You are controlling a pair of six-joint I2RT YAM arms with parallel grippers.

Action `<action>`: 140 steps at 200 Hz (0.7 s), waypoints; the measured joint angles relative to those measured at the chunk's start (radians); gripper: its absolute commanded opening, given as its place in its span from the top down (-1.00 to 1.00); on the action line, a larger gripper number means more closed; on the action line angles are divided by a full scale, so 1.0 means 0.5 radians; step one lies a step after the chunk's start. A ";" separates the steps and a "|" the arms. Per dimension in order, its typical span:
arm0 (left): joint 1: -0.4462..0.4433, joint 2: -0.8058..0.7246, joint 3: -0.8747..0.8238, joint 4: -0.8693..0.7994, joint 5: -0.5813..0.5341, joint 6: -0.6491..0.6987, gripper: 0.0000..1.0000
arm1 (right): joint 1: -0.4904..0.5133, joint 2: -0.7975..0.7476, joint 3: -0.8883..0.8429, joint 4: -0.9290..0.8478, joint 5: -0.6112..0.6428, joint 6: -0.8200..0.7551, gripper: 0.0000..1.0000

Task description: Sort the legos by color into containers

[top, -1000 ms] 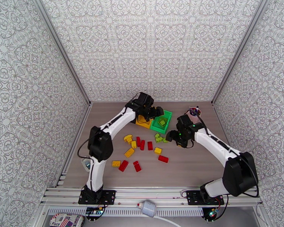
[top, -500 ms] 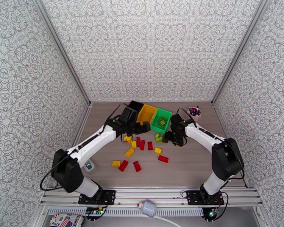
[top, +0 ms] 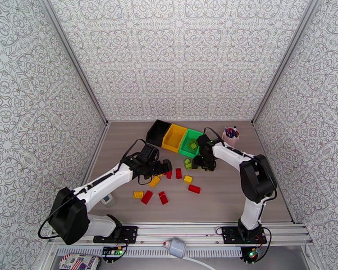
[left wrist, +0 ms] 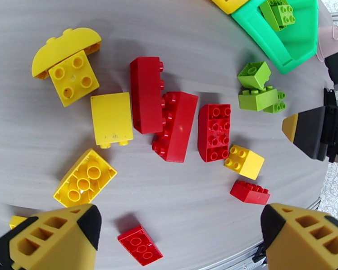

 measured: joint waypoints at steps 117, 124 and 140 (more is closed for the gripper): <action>0.056 0.056 0.002 0.031 0.011 -0.002 -0.99 | 0.017 0.280 0.341 -0.069 0.116 -0.179 -0.15; 0.060 0.056 0.002 0.031 0.011 -0.002 -0.99 | 0.021 0.287 0.349 -0.069 0.121 -0.181 -0.14; 0.069 0.056 0.003 0.031 0.024 -0.002 -0.99 | 0.028 0.305 0.372 -0.076 0.134 -0.185 -0.14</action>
